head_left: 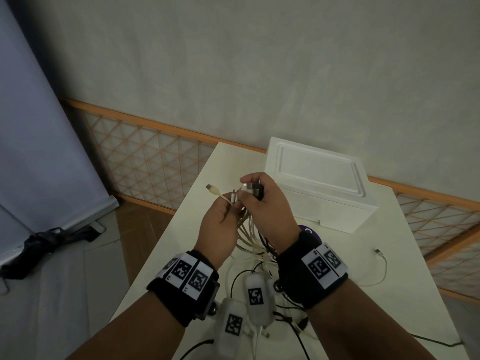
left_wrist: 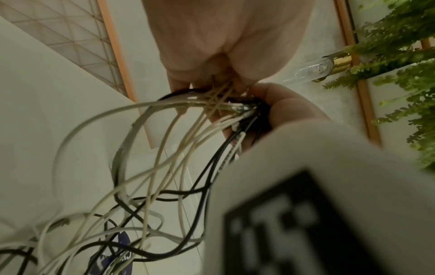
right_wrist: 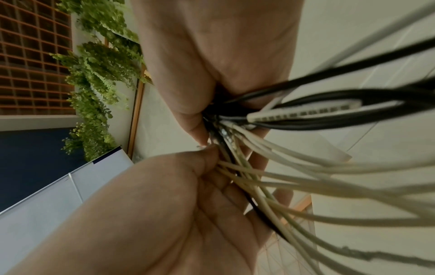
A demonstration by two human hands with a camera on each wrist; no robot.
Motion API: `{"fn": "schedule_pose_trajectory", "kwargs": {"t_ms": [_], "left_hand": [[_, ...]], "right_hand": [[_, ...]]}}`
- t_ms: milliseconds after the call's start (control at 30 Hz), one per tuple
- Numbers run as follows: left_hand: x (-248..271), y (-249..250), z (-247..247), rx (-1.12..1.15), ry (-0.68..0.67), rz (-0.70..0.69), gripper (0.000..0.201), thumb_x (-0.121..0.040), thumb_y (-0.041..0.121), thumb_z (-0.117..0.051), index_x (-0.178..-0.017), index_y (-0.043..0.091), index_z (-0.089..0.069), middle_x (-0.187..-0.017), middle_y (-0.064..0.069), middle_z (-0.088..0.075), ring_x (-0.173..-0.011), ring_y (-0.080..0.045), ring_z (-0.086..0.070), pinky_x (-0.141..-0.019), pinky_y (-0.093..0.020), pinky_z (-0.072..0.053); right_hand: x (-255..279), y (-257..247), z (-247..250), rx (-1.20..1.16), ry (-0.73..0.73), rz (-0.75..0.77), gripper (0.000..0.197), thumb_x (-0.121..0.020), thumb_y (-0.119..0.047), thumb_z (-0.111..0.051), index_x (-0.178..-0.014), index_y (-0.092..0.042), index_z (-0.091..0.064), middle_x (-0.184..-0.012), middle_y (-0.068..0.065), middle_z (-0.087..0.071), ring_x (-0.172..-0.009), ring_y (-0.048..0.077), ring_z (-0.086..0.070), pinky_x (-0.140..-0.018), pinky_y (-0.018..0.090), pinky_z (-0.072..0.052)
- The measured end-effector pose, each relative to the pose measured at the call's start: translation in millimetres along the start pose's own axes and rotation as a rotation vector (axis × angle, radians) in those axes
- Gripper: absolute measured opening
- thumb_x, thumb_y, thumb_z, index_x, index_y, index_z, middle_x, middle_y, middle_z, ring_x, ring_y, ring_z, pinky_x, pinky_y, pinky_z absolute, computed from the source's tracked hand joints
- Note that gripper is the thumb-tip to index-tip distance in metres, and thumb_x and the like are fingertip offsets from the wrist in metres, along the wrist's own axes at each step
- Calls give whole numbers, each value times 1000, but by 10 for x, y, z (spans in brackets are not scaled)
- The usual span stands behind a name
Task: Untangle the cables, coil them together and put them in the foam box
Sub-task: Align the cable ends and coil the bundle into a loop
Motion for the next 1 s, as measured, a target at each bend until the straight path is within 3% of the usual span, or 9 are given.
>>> {"fn": "schedule_pose_trajectory", "kwargs": {"t_ms": [200,333,400,500,567,700,833,900,1000], "left_hand": [[-9,30,-32,-65,-97,-8,31,-103,9,-36,-126,15,-54,-118,-3,-65,-113,-18,-61,-98,-36,-50],[1,10,10,-62,-192,-5,33,-98,18,-40,-129,22,-51,-120,-7,-64,-112,-22,-61,-100,-45,-48],[-16,-3,33,-81,-239,-6,37,-97,14,-40,-130,28,-48,-119,-3,-64,-108,-15,-62,-97,-37,-48],[-10,69,31,-110,-283,-33,50,-96,-8,-33,-134,21,-45,-119,3,-62,-106,-4,-58,-95,-23,-44],[-15,59,24,-146,-275,-33,52,-93,-9,-34,-130,27,-46,-117,8,-62,-107,1,-59,-95,-18,-44],[0,-94,11,-267,-318,-29,41,-91,19,-41,-124,44,-44,-121,9,-63,-114,-7,-58,-98,-27,-44],[58,-125,-20,-275,-302,-79,57,-94,5,-37,-131,47,-34,-124,10,-59,-107,8,-57,-95,-16,-43],[29,-138,-9,-199,-221,-43,59,-91,7,-36,-133,49,-37,-120,6,-62,-104,1,-59,-94,-24,-46],[3,-131,-15,-208,-227,-51,55,-92,8,-36,-135,43,-38,-128,5,-59,-117,-6,-56,-104,-32,-43]], "right_hand": [[-11,21,-16,121,-20,31,23,-84,-11,-68,-102,-22,-59,-95,-7,-67,-85,5,-62,-74,11,-46],[-27,23,-5,156,-65,27,19,-84,-10,-66,-99,-21,-60,-91,-6,-68,-81,3,-62,-71,10,-46],[-30,36,9,133,-76,17,18,-85,-7,-63,-97,-19,-59,-87,-8,-67,-76,-1,-60,-68,9,-45],[-21,64,11,92,-42,13,17,-84,-5,-62,-94,-17,-58,-79,-10,-62,-68,-3,-56,-62,8,-42],[-7,63,3,83,-5,24,15,-85,-5,-62,-93,-16,-57,-74,-9,-58,-64,-1,-53,-59,9,-41],[-25,26,80,7,82,33,16,-86,-7,-61,-95,-18,-54,-77,2,-65,-66,9,-59,-63,20,-47],[-31,-4,133,11,72,32,20,-85,-6,-65,-96,-20,-56,-88,0,-68,-75,11,-63,-70,21,-51],[-21,11,144,11,107,26,19,-85,-6,-65,-96,-19,-57,-87,-2,-68,-72,7,-62,-68,19,-50],[-17,37,140,-7,130,1,18,-85,-8,-66,-97,-19,-57,-89,-2,-68,-76,8,-64,-71,23,-51]]}}
Point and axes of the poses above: each hand's wrist, its own x-axis away from the middle knuckle, its own z-axis out of the back of the hand, y = z × x, the point moved 2 cm from there along -x, towards the middle knuckle
